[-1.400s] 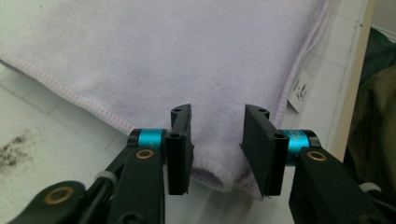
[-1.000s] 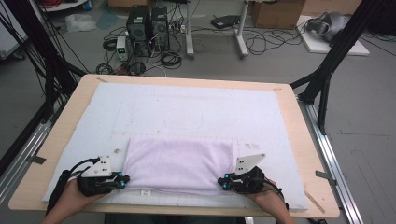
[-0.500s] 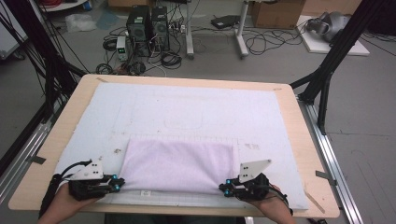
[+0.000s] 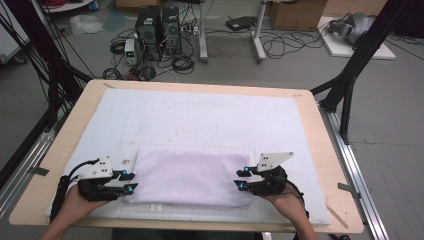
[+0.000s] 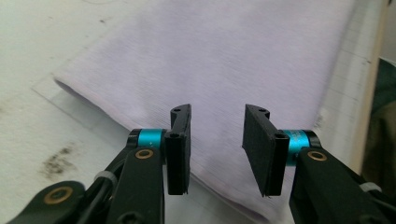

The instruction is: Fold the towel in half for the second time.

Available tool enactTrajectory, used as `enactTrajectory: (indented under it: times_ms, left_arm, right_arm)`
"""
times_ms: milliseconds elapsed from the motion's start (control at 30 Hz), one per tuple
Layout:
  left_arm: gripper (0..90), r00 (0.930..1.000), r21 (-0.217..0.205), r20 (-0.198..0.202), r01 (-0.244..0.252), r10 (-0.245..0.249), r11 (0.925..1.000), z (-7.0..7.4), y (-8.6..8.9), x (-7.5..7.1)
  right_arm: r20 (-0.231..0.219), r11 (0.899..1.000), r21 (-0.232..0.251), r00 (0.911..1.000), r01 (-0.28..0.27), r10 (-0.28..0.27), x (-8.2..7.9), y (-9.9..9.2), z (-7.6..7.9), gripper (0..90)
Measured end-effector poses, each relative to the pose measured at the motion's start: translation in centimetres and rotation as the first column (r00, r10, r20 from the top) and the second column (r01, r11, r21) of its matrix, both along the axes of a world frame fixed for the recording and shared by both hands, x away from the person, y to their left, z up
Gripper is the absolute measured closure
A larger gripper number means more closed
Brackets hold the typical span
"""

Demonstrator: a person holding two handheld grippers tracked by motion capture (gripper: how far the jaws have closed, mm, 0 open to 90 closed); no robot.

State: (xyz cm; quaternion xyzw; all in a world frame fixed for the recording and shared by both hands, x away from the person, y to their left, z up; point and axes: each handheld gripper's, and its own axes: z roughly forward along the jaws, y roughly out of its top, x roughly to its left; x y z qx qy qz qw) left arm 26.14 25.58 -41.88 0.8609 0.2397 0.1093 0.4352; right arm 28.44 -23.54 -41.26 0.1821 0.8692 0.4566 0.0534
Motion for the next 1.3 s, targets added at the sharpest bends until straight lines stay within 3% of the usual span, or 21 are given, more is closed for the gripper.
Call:
enactTrajectory:
  times_ms: [200, 433, 500, 633, 767, 1033, 1133, 1300]
  left_arm:
    - [58.2, 0.9988, -0.014, 0.018, -0.046, 0.046, 0.9988, 0.4, -0.3, 2.5]
    - [54.8, 0.9963, -0.032, 0.033, -0.079, 0.080, 0.9964, 1.0, -1.0, 5.6]
    - [54.6, 0.9931, -0.033, 0.047, -0.105, 0.107, 0.9939, 0.9, -1.0, 6.4]
    - [54.7, 0.9875, -0.054, 0.035, -0.152, 0.154, 0.9870, 0.0, -0.5, 7.8]
    - [55.0, 0.9867, -0.049, 0.011, -0.161, 0.162, 0.9857, -0.6, -0.4, 8.4]
    - [43.8, 0.9862, 0.062, -0.021, -0.163, 0.164, 0.9847, -2.3, -1.8, 9.1]
    - [43.4, 0.9852, 0.060, -0.022, -0.168, 0.170, 0.9839, -2.4, -1.7, 9.1]
    - [48.9, 0.9833, 0.028, -0.073, -0.165, 0.167, 0.9859, -2.6, -1.6, 9.2]
  right_arm:
    - [0.005, 0.998, -0.017, 0.9986, 0.053, -0.052, 2.3, 0.0, 0.3, 53.1]
    - [0.018, 0.995, -0.017, 0.9946, 0.102, -0.102, 5.0, -0.1, 0.1, 49.2]
    - [0.033, 0.994, 0.004, 0.9931, 0.113, -0.113, 5.6, -0.4, -0.1, 48.6]
    - [0.012, 0.990, 0.016, 0.9901, 0.139, -0.140, 6.4, -0.9, -0.6, 46.6]
    - [0.004, 0.987, -0.012, 0.9872, 0.160, -0.160, 7.0, -0.7, -1.4, 44.4]
    - [-0.038, 0.981, -0.066, 0.9819, 0.183, -0.186, 7.3, -0.9, -2.6, 42.6]
    - [-0.054, 0.980, -0.084, 0.9815, 0.179, -0.184, 7.4, -0.9, -3.0, 42.8]
    - [-0.070, 0.978, -0.105, 0.9801, 0.178, -0.186, 7.4, -0.6, -3.3, 42.8]
